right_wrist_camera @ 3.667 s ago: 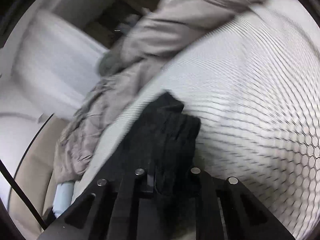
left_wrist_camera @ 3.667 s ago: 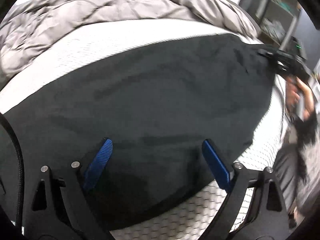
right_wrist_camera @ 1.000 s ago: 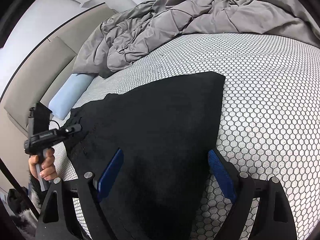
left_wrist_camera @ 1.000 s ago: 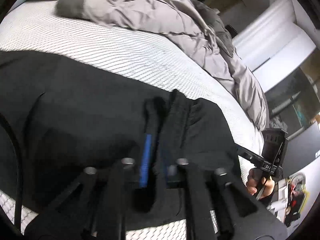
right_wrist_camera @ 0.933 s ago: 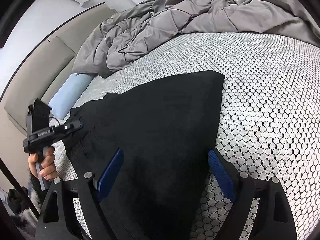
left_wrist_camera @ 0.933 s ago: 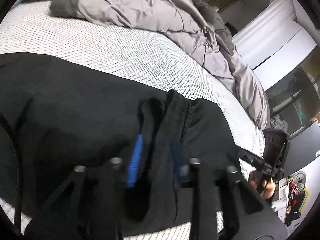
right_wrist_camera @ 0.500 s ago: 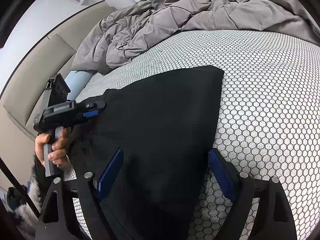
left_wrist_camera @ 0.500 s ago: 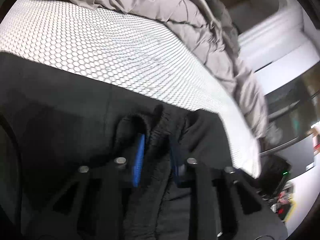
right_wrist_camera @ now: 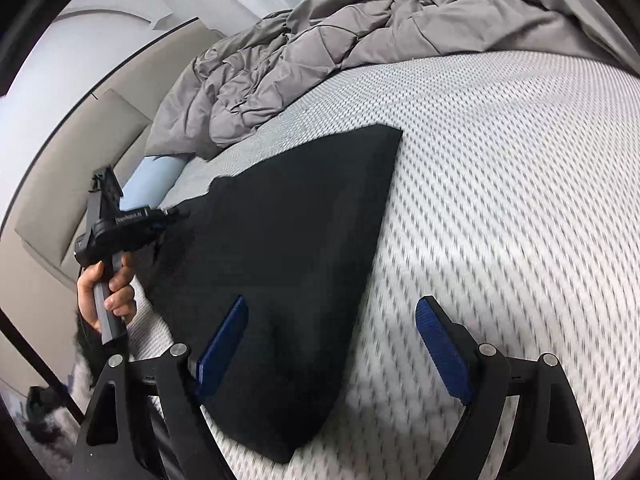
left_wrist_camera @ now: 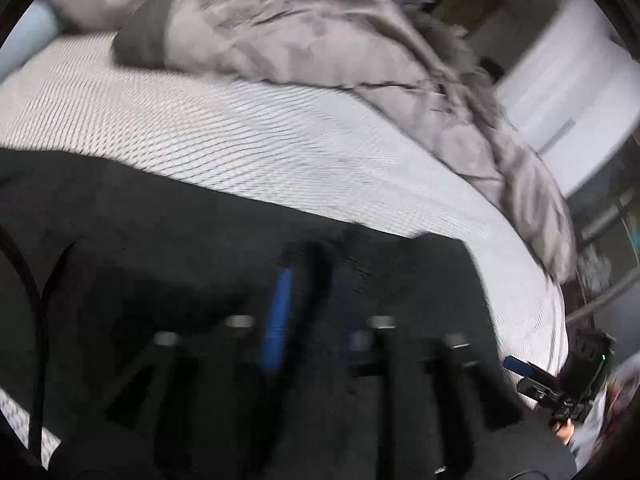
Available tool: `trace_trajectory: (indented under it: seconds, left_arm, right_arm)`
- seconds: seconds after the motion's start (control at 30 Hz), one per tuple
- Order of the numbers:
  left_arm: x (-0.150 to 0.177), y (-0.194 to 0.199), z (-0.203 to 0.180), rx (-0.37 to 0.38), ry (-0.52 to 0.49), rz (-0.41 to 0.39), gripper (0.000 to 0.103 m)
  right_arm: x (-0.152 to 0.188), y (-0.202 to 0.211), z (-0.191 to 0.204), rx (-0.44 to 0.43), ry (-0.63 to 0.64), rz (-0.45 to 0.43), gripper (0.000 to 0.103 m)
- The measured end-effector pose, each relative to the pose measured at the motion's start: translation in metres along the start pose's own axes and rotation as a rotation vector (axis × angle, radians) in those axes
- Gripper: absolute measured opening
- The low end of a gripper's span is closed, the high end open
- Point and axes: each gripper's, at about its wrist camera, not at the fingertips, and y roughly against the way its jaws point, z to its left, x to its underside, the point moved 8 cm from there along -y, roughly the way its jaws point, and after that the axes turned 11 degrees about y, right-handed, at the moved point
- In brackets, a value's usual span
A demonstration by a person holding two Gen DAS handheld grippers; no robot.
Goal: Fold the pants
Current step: 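Grasp the pants edge with the right gripper and fold it toward the left gripper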
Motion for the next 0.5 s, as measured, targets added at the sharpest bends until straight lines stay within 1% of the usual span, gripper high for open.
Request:
trace_trajectory:
  seconds: [0.03, 0.07, 0.1, 0.17, 0.2, 0.27, 0.3, 0.33, 0.37, 0.4, 0.43, 0.5]
  left_arm:
    - [0.010, 0.003, -0.015, 0.025, -0.030, 0.002, 0.062]
    - [0.020, 0.002, -0.028, 0.047, -0.056, 0.011, 0.073]
    - [0.035, -0.001, -0.047, 0.082, -0.103, 0.042, 0.074]
    - [0.069, -0.014, -0.080, 0.134, -0.215, 0.137, 0.074]
    - [0.086, -0.023, -0.097, 0.152, -0.275, 0.174, 0.074]
    - [0.109, -0.037, -0.116, 0.163, -0.366, 0.208, 0.074]
    - [0.119, -0.047, -0.121, 0.144, -0.400, 0.232, 0.074]
    - [0.124, -0.057, -0.121, 0.123, -0.411, 0.255, 0.074]
    - [0.127, -0.066, -0.119, 0.102, -0.401, 0.269, 0.074]
    - [0.126, -0.074, -0.113, 0.085, -0.381, 0.279, 0.074]
    - [0.125, -0.079, -0.108, 0.079, -0.352, 0.293, 0.071]
    - [0.123, -0.080, -0.104, 0.107, -0.305, 0.303, 0.070]
  right_arm:
    - [0.007, 0.005, 0.004, -0.014, 0.005, -0.004, 0.088]
    - [0.014, 0.010, 0.010, -0.032, 0.007, -0.008, 0.088]
    - [0.023, 0.013, 0.017, -0.056, 0.007, -0.010, 0.088]
    - [0.037, 0.016, 0.028, -0.080, 0.011, -0.012, 0.088]
    - [0.044, 0.013, 0.033, -0.081, 0.009, -0.005, 0.088]
    - [0.051, 0.005, 0.036, -0.056, 0.007, 0.015, 0.082]
    - [0.051, 0.002, 0.034, -0.033, -0.003, 0.007, 0.072]
    - [0.050, -0.001, 0.034, -0.025, -0.019, 0.004, 0.055]
    - [0.049, -0.003, 0.035, -0.031, -0.034, -0.004, 0.046]
    - [0.048, -0.005, 0.036, -0.028, -0.035, -0.009, 0.033]
    - [0.049, -0.005, 0.037, -0.013, -0.032, -0.008, 0.026]
    - [0.058, 0.001, 0.041, -0.020, -0.035, 0.002, 0.020]
